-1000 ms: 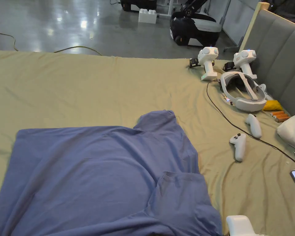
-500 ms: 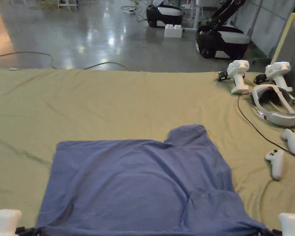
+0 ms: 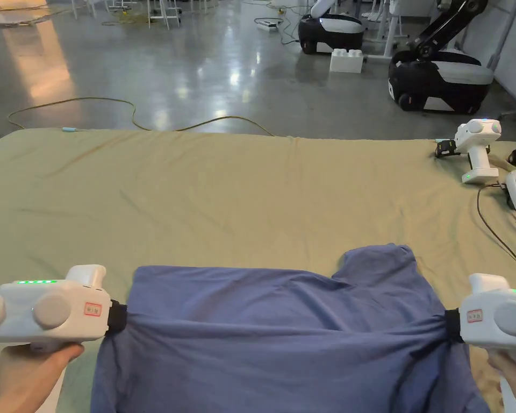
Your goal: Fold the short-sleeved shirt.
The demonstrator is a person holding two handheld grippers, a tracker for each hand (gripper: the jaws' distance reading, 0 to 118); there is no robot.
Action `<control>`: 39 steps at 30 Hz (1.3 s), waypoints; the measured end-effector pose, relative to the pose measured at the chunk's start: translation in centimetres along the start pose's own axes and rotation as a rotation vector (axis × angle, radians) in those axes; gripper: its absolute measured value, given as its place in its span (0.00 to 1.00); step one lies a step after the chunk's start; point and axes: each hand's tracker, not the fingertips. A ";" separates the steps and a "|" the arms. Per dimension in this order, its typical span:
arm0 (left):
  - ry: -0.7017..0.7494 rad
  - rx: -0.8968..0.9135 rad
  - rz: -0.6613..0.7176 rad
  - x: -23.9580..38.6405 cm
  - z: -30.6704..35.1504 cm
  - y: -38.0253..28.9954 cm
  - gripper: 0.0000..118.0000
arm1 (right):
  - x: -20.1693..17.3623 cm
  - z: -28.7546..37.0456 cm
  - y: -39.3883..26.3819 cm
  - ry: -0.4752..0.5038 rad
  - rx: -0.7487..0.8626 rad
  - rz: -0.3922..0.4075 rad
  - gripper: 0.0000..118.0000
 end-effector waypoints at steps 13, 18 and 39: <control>-0.091 0.616 -0.038 1.6 14.9 -8.0 0.90 | -0.6 11.5 -6.7 0.172 0.375 -0.008 0.78; -0.131 0.890 -0.045 5.2 25.5 -16.0 0.87 | -3.8 22.8 -14.3 0.138 0.692 0.072 0.73; 0.118 0.933 -0.238 11.7 33.9 -27.9 0.00 | -8.5 33.6 -22.3 0.173 0.870 0.137 0.00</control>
